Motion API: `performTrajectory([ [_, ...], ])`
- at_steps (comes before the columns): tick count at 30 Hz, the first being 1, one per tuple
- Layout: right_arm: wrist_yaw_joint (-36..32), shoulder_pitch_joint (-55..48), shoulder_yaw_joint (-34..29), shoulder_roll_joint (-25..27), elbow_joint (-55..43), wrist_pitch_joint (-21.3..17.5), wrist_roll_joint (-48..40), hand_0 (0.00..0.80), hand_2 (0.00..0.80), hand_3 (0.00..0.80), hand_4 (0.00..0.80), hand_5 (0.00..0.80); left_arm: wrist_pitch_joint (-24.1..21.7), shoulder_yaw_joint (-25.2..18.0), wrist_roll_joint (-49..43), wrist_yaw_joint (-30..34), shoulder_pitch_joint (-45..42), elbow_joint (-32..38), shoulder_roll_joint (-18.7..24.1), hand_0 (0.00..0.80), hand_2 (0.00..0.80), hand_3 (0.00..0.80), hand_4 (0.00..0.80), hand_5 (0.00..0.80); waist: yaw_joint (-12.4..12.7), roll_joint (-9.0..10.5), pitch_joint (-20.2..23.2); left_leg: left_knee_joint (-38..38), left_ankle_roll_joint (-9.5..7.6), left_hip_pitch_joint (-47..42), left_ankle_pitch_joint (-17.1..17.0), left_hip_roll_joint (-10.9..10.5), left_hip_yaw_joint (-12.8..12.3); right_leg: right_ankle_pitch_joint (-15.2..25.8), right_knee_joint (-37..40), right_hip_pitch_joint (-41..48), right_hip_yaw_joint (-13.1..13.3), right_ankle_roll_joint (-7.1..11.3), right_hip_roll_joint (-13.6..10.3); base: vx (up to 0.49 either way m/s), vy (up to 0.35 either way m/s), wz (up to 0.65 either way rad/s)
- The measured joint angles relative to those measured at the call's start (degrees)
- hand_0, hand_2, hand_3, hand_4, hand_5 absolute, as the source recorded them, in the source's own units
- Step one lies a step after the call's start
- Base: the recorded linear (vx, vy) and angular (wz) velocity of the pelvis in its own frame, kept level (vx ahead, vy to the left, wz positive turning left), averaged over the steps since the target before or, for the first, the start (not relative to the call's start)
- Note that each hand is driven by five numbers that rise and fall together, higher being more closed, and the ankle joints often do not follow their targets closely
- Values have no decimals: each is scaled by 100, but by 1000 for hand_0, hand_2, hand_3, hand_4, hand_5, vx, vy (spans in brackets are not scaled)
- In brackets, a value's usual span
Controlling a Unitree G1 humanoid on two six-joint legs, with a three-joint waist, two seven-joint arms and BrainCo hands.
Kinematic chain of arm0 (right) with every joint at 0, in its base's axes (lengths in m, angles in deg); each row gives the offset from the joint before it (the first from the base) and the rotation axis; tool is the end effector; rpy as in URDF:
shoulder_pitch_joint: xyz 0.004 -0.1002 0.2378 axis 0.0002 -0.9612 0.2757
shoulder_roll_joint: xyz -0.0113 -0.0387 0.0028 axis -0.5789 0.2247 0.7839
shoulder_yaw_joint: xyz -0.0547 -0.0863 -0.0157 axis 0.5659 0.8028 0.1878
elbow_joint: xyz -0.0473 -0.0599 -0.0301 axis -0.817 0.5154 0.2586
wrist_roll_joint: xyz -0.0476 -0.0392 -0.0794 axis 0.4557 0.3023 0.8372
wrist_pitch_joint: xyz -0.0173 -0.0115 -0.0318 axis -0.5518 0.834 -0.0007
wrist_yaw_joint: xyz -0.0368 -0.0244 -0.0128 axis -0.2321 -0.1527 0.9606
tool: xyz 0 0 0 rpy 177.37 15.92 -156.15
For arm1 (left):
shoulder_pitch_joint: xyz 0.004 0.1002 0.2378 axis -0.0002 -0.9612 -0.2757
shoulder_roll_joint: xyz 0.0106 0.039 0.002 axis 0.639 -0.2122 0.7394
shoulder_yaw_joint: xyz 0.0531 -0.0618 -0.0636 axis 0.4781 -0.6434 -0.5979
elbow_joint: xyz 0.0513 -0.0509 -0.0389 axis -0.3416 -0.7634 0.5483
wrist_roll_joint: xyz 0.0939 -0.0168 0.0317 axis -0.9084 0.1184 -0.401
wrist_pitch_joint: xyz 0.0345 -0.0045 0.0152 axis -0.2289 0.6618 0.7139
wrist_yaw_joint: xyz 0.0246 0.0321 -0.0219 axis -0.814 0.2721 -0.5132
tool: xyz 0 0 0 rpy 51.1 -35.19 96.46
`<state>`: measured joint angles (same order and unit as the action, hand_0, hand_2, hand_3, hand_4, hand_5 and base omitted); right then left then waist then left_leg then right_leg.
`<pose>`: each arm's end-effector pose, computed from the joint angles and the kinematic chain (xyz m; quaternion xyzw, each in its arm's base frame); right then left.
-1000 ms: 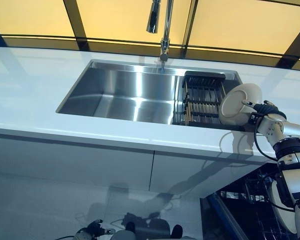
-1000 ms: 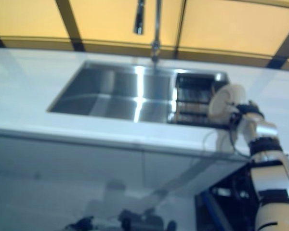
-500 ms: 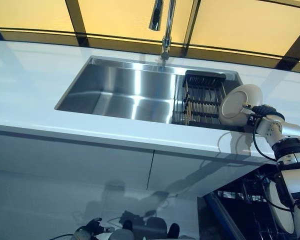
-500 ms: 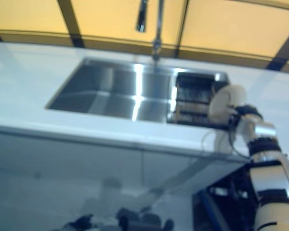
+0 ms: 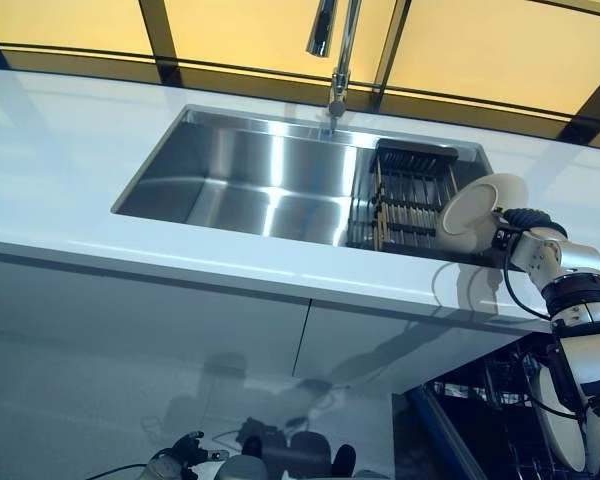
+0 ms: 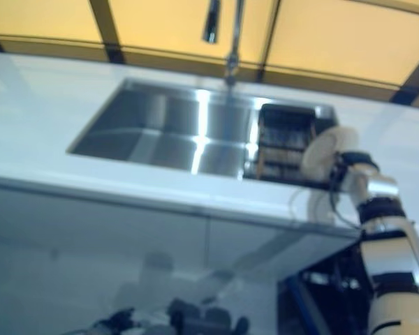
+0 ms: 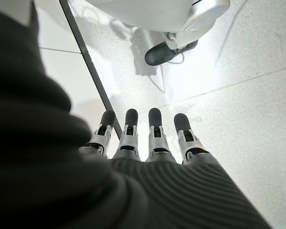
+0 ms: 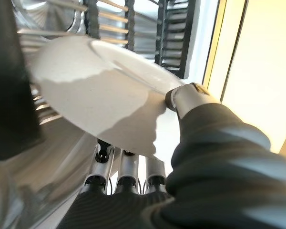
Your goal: Take plates into dishwasher
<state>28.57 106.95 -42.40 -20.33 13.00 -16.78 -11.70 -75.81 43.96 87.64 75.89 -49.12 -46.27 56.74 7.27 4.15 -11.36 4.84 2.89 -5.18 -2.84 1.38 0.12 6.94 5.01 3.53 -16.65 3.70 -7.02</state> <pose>0.3275 -0.2963 0.1634 0.0023 0.1801 -0.2860 0.9412 0.0965 0.2403 -0.1014 0.2635 0.5328 -0.0757 0.8006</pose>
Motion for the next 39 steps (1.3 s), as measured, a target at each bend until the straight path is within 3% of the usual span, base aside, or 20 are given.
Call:
performTrajectory([
  [9,20,24,26,-23,-39,-82,123,800,800,800,800,800,2,1,0,4,10,4,5,0,0,0,0,0,0,8,-10,2,-1,7,1,-27,2,-1,-8,-2,1,0,-5,-20,35,0],
  [18,487,13,194,-61,-598,-454,276,800,800,800,800,800,18,1,0,8,7,55,5,0,0,0,0,0,-26,7,-11,3,-3,-11,1,-40,-11,5,-10,-1,19,1,-10,-45,60,-1],
  [25,923,8,190,-68,-1370,-1164,811,800,800,800,800,800,109,-2,-2,8,5,130,4,0,0,0,0,0,-57,32,-25,3,-13,-38,-4,-57,-32,29,-12,-7,49,12,-19,-77,81,-2],
  [31,1532,7,189,-27,-2250,-1864,1996,800,800,800,800,800,119,-8,-9,8,-5,148,26,0,0,0,0,0,-132,117,-60,26,-52,-122,24,-88,-172,77,-16,-15,202,53,-44,-64,98,-11],
  [39,2204,-201,50,198,-3145,-2386,2699,800,800,800,800,800,203,-8,-47,38,-4,151,17,0,0,0,0,0,-313,197,-37,27,-112,-136,29,-195,-301,173,-26,-89,377,104,-133,-64,103,-10],
])
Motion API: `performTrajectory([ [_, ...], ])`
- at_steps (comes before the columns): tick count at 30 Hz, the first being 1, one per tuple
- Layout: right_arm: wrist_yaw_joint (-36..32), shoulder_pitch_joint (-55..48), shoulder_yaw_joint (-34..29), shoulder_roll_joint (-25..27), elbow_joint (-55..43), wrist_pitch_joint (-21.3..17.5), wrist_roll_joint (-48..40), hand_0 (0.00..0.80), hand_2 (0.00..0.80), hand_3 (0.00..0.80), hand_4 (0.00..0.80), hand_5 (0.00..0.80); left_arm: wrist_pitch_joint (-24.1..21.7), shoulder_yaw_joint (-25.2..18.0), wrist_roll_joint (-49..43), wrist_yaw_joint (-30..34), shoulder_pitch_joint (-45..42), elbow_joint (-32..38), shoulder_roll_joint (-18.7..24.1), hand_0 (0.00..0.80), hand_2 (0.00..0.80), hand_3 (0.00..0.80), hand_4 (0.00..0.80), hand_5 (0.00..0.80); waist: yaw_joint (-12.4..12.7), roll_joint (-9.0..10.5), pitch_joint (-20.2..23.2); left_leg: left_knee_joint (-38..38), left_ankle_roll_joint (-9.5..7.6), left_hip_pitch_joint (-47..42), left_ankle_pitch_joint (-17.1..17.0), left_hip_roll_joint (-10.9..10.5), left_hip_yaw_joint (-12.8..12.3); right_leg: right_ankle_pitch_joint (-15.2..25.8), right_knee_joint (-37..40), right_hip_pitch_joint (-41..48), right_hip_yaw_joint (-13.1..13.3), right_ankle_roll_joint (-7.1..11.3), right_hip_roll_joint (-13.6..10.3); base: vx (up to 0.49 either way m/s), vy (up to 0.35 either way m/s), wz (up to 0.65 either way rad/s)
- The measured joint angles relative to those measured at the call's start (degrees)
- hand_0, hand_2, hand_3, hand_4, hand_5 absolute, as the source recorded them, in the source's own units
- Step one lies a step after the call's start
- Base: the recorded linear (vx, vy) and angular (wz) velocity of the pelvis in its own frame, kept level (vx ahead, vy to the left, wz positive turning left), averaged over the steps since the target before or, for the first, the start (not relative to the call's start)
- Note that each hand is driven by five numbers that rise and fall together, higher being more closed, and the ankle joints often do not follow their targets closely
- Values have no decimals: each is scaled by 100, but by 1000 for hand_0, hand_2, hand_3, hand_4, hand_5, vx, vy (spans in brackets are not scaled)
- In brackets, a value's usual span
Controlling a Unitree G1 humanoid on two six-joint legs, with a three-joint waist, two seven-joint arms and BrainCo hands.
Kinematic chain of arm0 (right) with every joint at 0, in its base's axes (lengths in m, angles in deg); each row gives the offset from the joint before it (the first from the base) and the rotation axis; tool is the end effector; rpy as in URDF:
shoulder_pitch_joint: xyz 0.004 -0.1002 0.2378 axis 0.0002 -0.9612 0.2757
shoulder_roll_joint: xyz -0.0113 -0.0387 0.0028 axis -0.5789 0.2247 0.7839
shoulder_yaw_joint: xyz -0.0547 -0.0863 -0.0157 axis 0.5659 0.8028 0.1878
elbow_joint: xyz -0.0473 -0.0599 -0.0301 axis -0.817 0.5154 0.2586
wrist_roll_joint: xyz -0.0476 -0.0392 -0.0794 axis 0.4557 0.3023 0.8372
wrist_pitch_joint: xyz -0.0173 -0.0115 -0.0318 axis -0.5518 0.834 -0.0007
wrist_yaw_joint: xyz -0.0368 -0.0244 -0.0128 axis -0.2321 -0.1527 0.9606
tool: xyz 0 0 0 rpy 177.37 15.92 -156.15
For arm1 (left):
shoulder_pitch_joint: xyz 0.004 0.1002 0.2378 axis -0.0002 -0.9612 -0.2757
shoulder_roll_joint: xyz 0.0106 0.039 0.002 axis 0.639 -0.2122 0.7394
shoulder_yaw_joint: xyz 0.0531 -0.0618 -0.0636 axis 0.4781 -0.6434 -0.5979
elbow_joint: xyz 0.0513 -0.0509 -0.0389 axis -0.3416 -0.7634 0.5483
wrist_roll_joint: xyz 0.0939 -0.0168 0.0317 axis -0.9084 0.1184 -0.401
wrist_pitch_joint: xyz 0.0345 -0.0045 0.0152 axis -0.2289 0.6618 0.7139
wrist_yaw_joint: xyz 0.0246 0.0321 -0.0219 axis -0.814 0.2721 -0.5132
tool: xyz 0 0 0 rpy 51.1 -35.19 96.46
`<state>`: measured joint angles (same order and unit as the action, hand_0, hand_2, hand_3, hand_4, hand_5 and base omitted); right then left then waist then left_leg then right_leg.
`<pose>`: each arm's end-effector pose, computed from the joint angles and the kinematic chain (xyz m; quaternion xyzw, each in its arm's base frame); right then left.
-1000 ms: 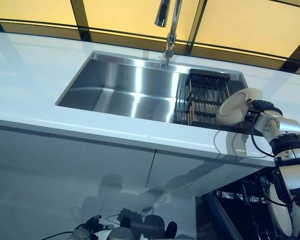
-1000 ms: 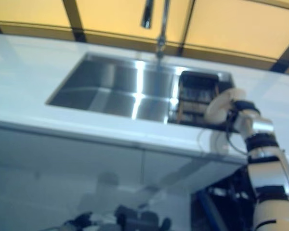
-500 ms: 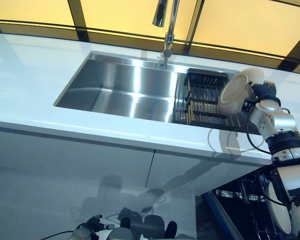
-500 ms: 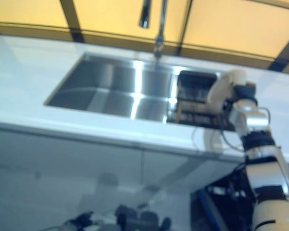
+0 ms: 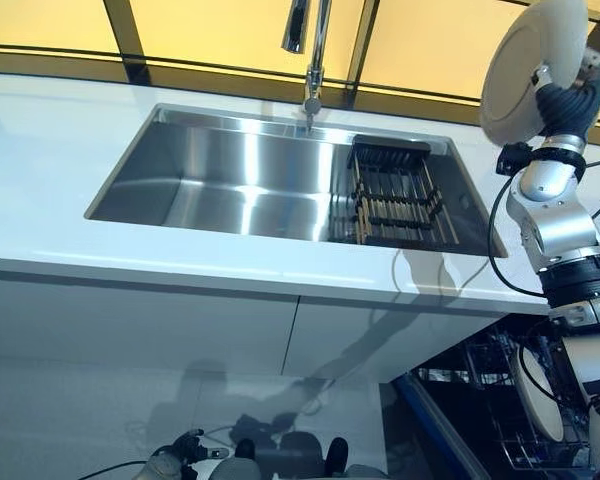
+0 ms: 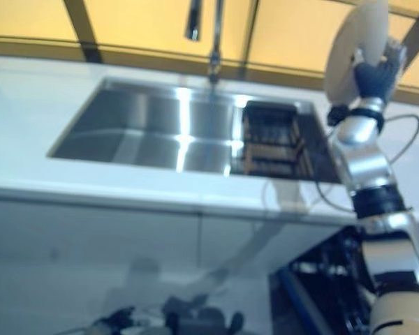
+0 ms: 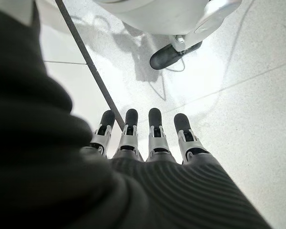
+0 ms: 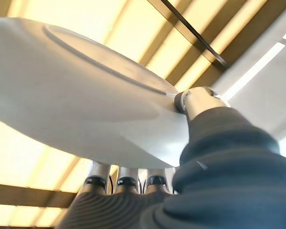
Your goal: Take plates into dishwasher
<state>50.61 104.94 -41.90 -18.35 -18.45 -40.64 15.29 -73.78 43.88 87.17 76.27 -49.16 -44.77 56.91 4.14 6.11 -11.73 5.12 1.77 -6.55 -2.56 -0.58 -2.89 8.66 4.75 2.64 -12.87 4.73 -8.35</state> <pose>0.3177 -0.2411 0.2494 -0.1736 -0.3008 -0.3460 0.8716 0.0989 0.2399 -0.1003 0.2663 0.5373 -0.0777 0.7964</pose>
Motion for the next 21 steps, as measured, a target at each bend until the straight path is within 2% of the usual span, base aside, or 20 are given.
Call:
performTrajectory([
  [4,333,-313,-219,37,-685,-192,308,800,800,800,800,800,59,-1,-129,28,-4,-8,0,0,0,0,0,0,-91,21,12,6,-74,-90,44,-30,-106,34,-59,-8,144,29,-23,-21,78,-16],
  [6,422,-389,-286,36,-900,-221,460,800,800,800,800,800,82,-4,-246,50,-4,-8,1,0,0,0,0,0,-151,37,23,4,-78,-104,47,-31,-183,91,-70,-53,145,112,-14,-29,55,-26],
  [8,536,-470,-372,40,-1236,-268,730,800,800,800,800,800,145,-21,-292,79,-5,-8,2,0,0,0,0,0,-185,30,25,5,-92,-94,50,42,-411,323,-107,-238,118,431,49,-50,43,-71],
  [9,577,-509,-398,49,-1440,-273,939,800,800,800,800,800,175,-24,-294,83,-9,-4,5,0,0,0,0,0,-161,9,24,1,-131,-90,57,188,-669,661,-80,-402,56,714,114,-54,27,-94],
  [10,617,-517,-399,55,-1522,-302,1041,800,800,800,800,800,190,-41,-299,90,-19,-11,11,0,0,0,0,0,-183,-14,11,10,-174,-80,49,248,-761,774,-72,-459,-121,920,115,-39,14,-73],
  [11,647,-550,-412,83,-1549,-318,1085,800,800,800,800,800,199,-53,-301,94,-25,-24,7,0,0,0,0,0,-221,-22,12,16,-189,-98,40,264,-805,695,-117,-452,-273,926,90,-63,-9,-51],
  [12,731,-578,-421,245,-1602,-355,1219,800,800,800,800,800,203,-75,-315,119,-15,-14,-27,0,0,0,0,0,-193,-97,16,9,-183,-189,44,358,-1017,389,-471,-443,-696,647,-65,-73,-22,-50],
  [14,791,-586,-464,460,-1861,-422,1349,800,800,800,800,800,193,-98,-429,126,-28,-51,-14,0,0,0,0,0,-173,-178,91,6,-154,-186,50,503,-1148,164,-961,-438,-804,634,-282,-94,-25,-48],
  [16,834,-700,-636,701,-2278,-569,1392,800,800,800,800,800,166,-115,-469,115,-102,-112,33,0,0,0,0,0,-151,-116,180,-30,-45,-178,42,583,-1279,42,-1195,-260,-822,588,-464,-128,-49,-34],
  [18,854,-785,-712,697,-2519,-748,1471,800,800,800,800,800,148,-101,-468,110,-112,-209,3,0,0,0,0,0,-145,-142,234,-36,12,-160,37,526,-1274,170,-1079,-420,-759,365,-270,-142,-89,-81],
  [19,858,-798,-717,695,-2538,-808,1477,800,800,800,800,800,129,-57,-469,111,-104,-210,-9,0,0,0,0,0,-151,-142,249,-17,-89,-62,112,363,-1276,403,-741,-479,-597,410,-180,-135,-116,-142],
  [20,862,-819,-738,690,-2531,-834,1474,800,800,800,800,800,106,-32,-468,107,-82,-211,-10,0,0,0,0,0,-145,-153,248,26,-174,-12,119,379,-1328,770,-190,-459,-342,734,-108,-119,-131,-130],
  [21,889,-1000,-765,717,-2519,-840,1469,800,800,800,800,800,73,-29,-468,100,-55,-306,-25,0,0,0,0,0,-239,-223,246,-12,-199,35,74,490,-1480,753,-168,-417,-455,813,-130,-111,-149,-98],
])
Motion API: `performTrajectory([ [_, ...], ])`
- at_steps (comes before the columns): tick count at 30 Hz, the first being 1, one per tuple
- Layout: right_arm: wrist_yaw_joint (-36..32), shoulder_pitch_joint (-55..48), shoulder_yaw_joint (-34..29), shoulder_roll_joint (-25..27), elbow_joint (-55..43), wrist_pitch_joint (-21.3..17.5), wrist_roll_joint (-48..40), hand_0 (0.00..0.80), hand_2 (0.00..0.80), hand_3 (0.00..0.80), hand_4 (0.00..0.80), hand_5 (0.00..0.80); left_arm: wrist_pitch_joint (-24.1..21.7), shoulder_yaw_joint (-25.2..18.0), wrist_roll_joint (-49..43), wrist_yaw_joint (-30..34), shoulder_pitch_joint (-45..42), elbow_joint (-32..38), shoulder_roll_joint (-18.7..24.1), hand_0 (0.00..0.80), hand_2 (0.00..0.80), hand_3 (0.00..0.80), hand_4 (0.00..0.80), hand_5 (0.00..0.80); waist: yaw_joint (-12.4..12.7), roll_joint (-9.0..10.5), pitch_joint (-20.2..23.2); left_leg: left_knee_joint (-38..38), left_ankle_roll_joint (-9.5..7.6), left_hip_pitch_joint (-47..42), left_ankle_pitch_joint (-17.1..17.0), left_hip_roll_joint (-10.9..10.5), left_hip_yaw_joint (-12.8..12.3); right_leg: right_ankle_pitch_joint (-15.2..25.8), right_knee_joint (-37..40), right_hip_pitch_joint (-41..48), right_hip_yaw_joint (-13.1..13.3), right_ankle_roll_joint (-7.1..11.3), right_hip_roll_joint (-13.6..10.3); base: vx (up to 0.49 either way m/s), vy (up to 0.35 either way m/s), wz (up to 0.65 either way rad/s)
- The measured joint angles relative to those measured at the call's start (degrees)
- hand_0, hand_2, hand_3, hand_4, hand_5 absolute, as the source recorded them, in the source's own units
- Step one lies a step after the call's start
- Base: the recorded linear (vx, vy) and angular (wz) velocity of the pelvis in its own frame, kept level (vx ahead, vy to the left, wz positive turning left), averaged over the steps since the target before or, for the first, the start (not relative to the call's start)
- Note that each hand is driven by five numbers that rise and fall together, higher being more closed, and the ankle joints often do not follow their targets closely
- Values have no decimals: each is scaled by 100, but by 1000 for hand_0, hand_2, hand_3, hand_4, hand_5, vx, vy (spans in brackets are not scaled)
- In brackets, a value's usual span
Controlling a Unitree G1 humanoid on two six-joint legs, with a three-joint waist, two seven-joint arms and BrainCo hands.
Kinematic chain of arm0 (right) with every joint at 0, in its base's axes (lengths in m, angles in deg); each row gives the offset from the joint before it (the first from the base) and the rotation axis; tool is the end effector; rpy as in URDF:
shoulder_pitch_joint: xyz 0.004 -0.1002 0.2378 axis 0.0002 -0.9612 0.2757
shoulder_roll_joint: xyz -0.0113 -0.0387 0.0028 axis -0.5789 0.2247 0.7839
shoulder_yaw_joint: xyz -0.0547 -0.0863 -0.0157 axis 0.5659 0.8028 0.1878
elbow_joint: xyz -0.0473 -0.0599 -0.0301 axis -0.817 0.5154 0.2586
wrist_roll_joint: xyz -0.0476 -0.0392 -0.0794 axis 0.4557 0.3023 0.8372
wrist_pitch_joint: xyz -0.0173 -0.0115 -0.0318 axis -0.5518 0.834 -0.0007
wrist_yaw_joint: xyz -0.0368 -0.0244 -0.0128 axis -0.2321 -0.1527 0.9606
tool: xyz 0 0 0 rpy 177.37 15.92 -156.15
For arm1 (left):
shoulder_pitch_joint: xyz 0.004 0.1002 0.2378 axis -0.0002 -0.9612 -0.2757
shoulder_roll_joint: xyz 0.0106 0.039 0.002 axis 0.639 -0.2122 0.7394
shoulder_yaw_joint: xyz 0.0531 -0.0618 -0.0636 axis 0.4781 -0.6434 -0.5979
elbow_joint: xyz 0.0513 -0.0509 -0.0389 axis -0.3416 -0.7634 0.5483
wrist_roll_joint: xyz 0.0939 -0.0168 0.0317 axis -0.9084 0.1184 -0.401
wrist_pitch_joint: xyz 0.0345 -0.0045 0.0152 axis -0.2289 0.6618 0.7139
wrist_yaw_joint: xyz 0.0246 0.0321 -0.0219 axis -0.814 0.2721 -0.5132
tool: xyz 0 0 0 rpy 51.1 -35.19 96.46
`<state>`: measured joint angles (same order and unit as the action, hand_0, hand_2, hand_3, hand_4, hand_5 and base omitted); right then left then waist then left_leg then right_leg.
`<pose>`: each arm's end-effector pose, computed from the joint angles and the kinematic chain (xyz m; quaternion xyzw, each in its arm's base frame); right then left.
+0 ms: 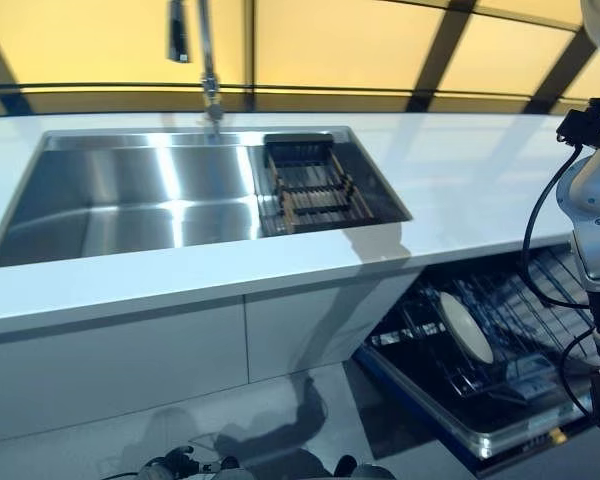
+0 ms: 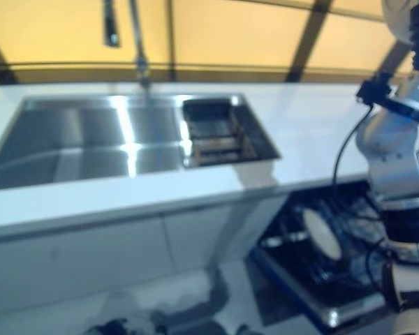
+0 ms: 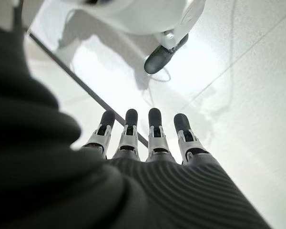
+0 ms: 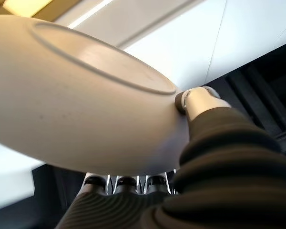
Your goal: Take plates into dishwasher
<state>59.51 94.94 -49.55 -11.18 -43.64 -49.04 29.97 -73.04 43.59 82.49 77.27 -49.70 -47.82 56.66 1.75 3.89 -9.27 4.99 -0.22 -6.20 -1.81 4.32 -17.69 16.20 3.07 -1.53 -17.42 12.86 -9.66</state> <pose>0.2604 -0.2321 0.2814 -0.2120 -0.5498 -0.3439 0.7311 0.0871 0.2443 -0.1039 0.2927 0.5658 -0.0954 0.7649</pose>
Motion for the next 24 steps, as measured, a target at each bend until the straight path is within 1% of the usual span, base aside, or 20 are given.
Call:
performTrajectory([
  [1,9,-242,-19,67,25,2,-10,800,800,800,800,800,-36,14,-1,-11,52,-55,-25,0,0,0,0,0,-96,-114,29,-22,53,1,-56,148,-168,-323,-539,51,-265,-308,-137,-88,-161,-73],
  [2,3,-353,-21,99,11,2,-10,800,800,800,800,800,-74,27,-1,-19,84,-64,-16,0,0,0,0,0,-88,-203,72,-23,76,-20,-60,280,-318,-426,-922,160,-358,-246,-347,-74,-176,-72],
  [3,1,-383,-47,113,-16,1,-11,800,800,800,800,800,-80,35,-1,-21,111,-64,28,0,0,0,0,0,-95,-225,99,-31,134,-18,-83,367,-408,-450,-1012,335,-368,-205,-518,-60,-184,-77],
  [4,-9,-481,-174,152,-80,-3,-14,800,800,800,800,800,-77,44,-1,-20,186,-77,53,0,0,0,0,0,-98,-183,124,-28,205,-6,-129,414,-437,-415,-848,587,-364,-152,-676,-56,-200,-61],
  [5,-26,-531,-260,150,-127,-4,-31,800,800,800,800,800,-85,41,-1,-20,225,-76,175,0,0,0,0,0,-86,-80,187,-20,298,33,-171,435,-437,-175,-608,871,-342,-145,-746,-49,-196,-48],
  [6,-58,-551,-285,151,-168,-5,-67,800,800,800,800,800,-98,39,-2,-25,244,-76,245,0,0,0,0,0,-93,17,245,-15,405,68,-219,424,-437,-108,-368,1051,-288,33,-714,-45,-177,-36],
  [7,-81,-554,-288,152,-186,-6,-86,800,800,800,800,800,-105,39,-1,-25,286,-70,243,0,0,0,0,0,-92,24,250,-14,436,68,-254,466,-442,-161,-283,1044,-264,91,-660,-67,-262,-50],
  [8,-150,-629,-292,156,-193,-7,-185,800,800,800,800,800,-141,43,-1,-17,237,-61,120,0,0,0,0,0,-102,-45,273,-19,385,80,-300,570,-444,-217,-142,1033,-245,119,-524,-78,-292,-54],
  [10,-203,-770,-347,159,-189,-6,-317,800,800,800,800,800,-145,40,0,-16,189,-48,10,0,0,0,0,0,-132,-61,287,-19,386,80,-304,602,-448,-218,32,1030,-210,120,-464,-22,-332,-52],
  [11,-270,-882,-410,154,-179,-1,-452,800,800,800,800,800,-139,33,-2,-23,177,-11,-35,0,0,0,0,0,-223,-42,285,-11,658,111,-289,626,-443,-226,181,986,-195,122,-424,-22,-370,-53],
  [12,-291,-964,-417,116,-174,0,-488,800,800,800,800,800,-127,24,-4,-28,189,-6,-24,0,0,0,0,0,-277,6,261,-10,682,116,-311,637,-489,-265,163,896,-197,112,-430,-72,-393,-64],
  [13,-325,-1073,-418,101,-175,7,-550,800,800,800,800,800,-116,-8,-19,-31,185,-3,0,0,0,0,0,0,-278,73,256,-8,685,112,-334,652,-583,-269,176,834,-185,108,-417,-124,-408,-52],
  [14,-379,-1165,-417,80,-174,20,-580,800,800,800,800,800,-109,-57,-48,-34,181,-3,31,0,0,0,0,0,-280,139,264,5,703,123,-348,696,-602,-319,177,790,-189,71,-399,-108,-390,-39],
  [15,-423,-1272,-420,60,-175,26,-588,800,800,800,800,800,-105,-107,-52,-39,187,-3,88,0,0,0,0,0,-305,250,301,15,723,158,-375,707,-590,-449,174,760,-196,-8,-395,-107,-361,-16],
  [16,-492,-1317,-422,-16,-175,57,-597,800,800,800,800,800,-105,-120,-53,-40,174,-6,185,0,0,0,0,0,-341,399,384,20,758,232,-432,702,-568,-648,177,722,-175,-22,-403,-40,-299,1],
  [18,-613,-1325,-420,-121,-189,90,-684,800,800,800,800,800,-106,-127,-54,-39,161,-12,289,0,0,0,0,0,-386,558,466,16,812,300,-544,684,-523,-1005,180,694,-124,-135,-379,-38,-242,12],
  [19,-731,-1329,-428,-139,-190,142,-696,800,800,800,800,800,-113,-134,-59,-41,140,-66,236,0,0,0,0,0,-390,511,454,5,882,321,-649,818,-439,-1108,185,725,-15,-319,-208,-43,-219,20],
  [20,-810,-1328,-436,-138,-190,193,-706,800,800,800,800,800,-133,-114,-61,-33,103,-63,131,0,0,0,0,0,-391,418,440,-5,906,367,-702,906,-389,-1131,190,724,-18,-343,-110,-55,-243,21],
  [22,-909,-1328,-453,-143,-191,263,-740,800,800,800,800,800,-164,-76,-62,-30,68,-63,-50,0,0,0,0,0,-394,307,400,-9,921,393,-764,981,-349,-1150,207,710,-19,-354,-33,-37,-158,8],
  [24,-1144,-1353,-449,-149,-185,424,-776,800,800,800,800,800,-176,-79,-121,-25,33,-57,-344,0,0,0,0,0,-393,37,317,-6,914,440,-804,990,-276,-1127,208,714,-19,-372,-14,-30,-161,13],
])
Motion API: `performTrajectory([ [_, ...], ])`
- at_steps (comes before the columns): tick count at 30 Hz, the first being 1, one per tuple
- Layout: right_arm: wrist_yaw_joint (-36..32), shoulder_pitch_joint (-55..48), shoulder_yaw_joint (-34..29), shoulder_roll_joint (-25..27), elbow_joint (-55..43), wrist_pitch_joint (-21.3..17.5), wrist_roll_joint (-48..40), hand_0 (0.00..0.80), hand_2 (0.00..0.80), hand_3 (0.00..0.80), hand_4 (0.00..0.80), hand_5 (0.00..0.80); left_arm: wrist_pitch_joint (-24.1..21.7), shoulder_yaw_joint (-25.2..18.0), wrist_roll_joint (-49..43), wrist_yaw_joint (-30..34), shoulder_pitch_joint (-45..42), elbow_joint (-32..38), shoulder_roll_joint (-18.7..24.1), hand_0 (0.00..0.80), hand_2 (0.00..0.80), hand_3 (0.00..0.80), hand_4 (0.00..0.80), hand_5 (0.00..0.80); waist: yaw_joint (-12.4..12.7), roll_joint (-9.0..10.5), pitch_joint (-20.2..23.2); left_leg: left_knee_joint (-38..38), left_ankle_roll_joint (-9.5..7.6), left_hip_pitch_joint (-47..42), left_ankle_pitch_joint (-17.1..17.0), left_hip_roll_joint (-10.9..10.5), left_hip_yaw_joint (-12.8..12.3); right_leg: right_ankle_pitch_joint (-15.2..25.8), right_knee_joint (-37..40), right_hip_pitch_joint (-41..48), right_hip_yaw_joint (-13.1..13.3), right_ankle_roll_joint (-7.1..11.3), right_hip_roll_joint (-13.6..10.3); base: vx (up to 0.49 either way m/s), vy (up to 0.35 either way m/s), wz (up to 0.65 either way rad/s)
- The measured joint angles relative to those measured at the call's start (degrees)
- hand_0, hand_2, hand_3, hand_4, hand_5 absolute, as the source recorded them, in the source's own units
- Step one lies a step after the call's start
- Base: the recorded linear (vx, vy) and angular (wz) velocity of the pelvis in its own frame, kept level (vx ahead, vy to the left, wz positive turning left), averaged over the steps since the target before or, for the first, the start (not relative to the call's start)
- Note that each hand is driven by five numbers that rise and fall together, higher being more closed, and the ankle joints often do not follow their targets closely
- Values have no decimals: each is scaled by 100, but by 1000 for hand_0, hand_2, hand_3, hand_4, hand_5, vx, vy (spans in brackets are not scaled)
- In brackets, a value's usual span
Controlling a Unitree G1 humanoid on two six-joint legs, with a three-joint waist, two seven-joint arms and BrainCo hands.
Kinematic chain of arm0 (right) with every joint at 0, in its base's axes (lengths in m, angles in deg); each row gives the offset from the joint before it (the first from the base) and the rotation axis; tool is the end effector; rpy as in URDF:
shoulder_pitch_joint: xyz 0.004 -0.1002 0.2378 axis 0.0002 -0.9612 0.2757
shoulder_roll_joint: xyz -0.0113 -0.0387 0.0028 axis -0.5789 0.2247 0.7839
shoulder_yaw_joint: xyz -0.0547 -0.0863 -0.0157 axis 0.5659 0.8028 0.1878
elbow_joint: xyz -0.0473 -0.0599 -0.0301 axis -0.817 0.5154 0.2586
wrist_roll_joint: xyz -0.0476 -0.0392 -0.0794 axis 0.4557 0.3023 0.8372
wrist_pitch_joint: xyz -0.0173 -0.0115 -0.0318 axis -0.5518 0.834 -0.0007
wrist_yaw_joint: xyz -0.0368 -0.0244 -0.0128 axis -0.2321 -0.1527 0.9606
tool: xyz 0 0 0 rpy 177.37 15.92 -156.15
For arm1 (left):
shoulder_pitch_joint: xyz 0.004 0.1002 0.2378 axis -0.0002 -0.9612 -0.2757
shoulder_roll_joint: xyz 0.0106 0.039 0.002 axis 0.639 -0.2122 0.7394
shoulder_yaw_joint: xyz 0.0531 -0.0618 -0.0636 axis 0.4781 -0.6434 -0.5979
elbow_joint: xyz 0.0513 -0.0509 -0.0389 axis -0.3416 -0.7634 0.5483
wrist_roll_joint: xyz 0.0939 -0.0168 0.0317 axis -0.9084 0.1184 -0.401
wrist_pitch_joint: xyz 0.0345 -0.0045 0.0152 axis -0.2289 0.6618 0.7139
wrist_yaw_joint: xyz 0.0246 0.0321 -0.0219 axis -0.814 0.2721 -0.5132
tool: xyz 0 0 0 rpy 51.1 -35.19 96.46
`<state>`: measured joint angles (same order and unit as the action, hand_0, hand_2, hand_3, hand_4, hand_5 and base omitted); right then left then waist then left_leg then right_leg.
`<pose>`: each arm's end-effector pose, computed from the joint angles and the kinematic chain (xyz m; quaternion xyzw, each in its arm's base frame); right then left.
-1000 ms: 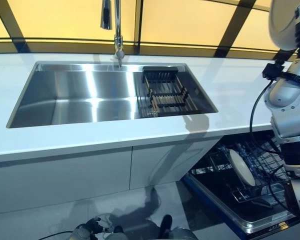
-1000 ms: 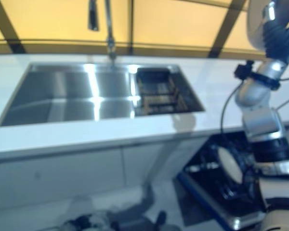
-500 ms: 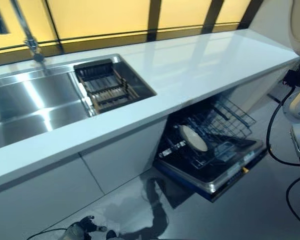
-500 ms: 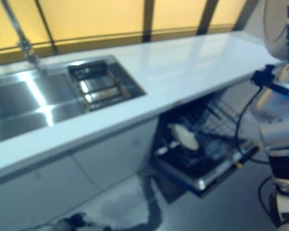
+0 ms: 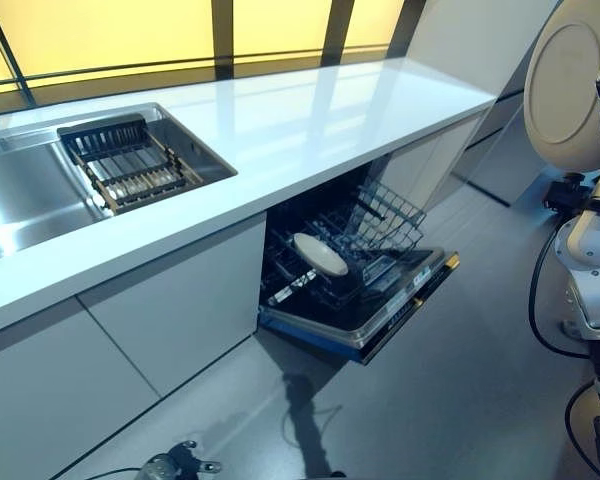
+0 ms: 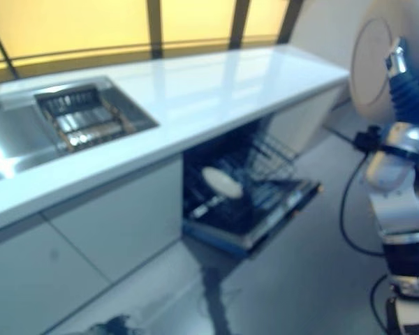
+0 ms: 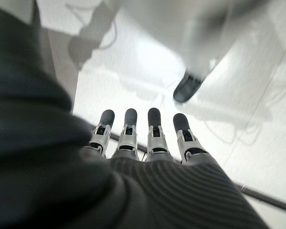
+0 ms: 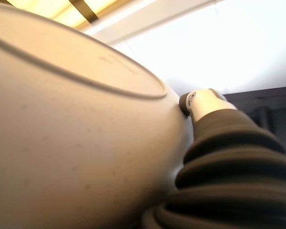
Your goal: Take plates into dishwasher
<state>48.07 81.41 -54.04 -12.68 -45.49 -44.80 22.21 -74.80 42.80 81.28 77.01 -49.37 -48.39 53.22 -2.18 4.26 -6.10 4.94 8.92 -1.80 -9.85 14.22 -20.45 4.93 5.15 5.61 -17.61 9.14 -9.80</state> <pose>0.2511 -0.2545 0.2333 -0.2373 -0.4031 -0.2989 0.8318 0.0893 0.2248 -0.1089 0.2757 0.5506 -0.1137 0.7797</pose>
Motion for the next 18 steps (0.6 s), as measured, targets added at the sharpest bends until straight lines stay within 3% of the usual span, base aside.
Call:
performTrajectory([
  [4,-382,-137,48,-158,21,137,-40,800,800,800,800,800,3,72,-153,-20,-36,1,-89,0,0,0,0,0,-14,-285,56,-5,-26,59,-28,-27,61,6,-1,-50,55,2,-4,-15,-110,5],
  [11,-1238,-442,517,-662,74,359,-257,800,800,800,800,800,-8,120,-137,-25,23,7,-102,0,0,0,0,0,-125,-408,9,-3,20,83,10,-108,219,68,-6,-230,381,-18,-39,-16,25,-15],
  [18,-1649,-450,696,-717,635,629,-2,800,800,800,800,800,-23,236,-126,-15,196,150,-135,0,0,0,0,0,-177,-765,-227,4,20,161,17,-158,347,81,-5,-316,431,25,-76,-3,64,-2],
])
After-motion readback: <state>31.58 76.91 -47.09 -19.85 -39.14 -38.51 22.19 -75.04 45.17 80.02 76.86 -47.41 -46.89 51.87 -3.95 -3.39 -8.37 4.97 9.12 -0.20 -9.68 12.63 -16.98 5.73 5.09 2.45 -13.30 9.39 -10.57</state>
